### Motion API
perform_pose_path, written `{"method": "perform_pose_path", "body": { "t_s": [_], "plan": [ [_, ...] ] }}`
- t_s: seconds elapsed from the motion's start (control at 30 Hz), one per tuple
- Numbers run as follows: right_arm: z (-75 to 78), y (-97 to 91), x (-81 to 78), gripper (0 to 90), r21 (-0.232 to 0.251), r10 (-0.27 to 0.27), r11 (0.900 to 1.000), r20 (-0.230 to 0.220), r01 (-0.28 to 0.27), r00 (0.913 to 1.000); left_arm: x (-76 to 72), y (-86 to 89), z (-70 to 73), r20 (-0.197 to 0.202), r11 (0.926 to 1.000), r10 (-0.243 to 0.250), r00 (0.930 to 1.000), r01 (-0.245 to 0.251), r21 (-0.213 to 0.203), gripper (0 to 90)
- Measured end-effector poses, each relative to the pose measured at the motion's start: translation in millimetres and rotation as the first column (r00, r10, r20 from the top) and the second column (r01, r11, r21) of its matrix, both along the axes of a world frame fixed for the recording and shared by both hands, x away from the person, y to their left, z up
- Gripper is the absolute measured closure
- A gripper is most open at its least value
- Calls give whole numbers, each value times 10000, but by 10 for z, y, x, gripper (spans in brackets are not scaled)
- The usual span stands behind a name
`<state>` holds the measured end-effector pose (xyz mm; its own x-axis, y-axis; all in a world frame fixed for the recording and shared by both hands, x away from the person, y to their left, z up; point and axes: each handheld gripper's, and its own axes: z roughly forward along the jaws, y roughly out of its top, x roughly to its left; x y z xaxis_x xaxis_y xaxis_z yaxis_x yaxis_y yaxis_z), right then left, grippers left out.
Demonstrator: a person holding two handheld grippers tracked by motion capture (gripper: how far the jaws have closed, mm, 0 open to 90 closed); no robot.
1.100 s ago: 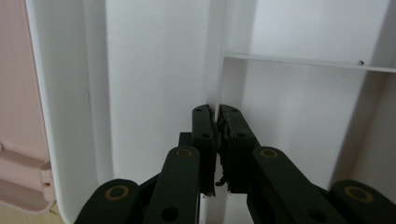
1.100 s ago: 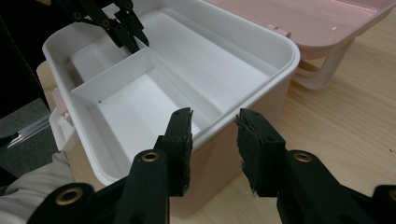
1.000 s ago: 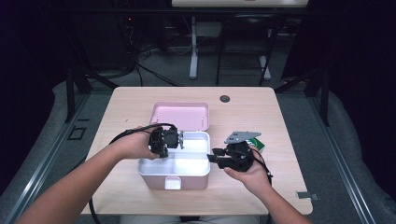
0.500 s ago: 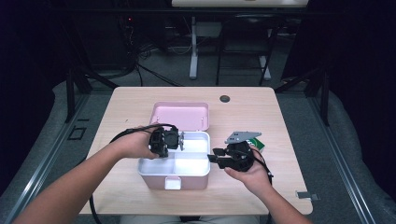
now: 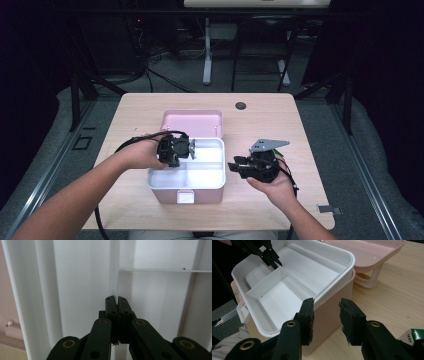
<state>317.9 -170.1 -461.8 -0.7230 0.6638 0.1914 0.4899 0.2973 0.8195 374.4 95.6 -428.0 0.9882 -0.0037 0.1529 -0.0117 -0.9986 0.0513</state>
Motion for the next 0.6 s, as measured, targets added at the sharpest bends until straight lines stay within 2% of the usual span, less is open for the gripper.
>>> {"method": "perform_pose_path", "body": {
  "t_s": [0.33, 0.53, 0.6],
  "plan": [
    [92, -128, 3, 597, 299, -356, 9989, 277, 347, 9990, -32, 87, 186, 244, 9989, 278, 9993, -269, -394, 896],
    [97, -179, 13, 551, 241, -505, 9985, 381, 496, 9980, -8, 191, 268, 217, 9941, 884, 9959, -868, -645, 896],
    [89, -186, 17, 547, 179, -539, 9984, 412, 532, 9977, -1, 244, 292, 133, 9886, 1266, 9919, -1251, -835, 896]
  ]
}}
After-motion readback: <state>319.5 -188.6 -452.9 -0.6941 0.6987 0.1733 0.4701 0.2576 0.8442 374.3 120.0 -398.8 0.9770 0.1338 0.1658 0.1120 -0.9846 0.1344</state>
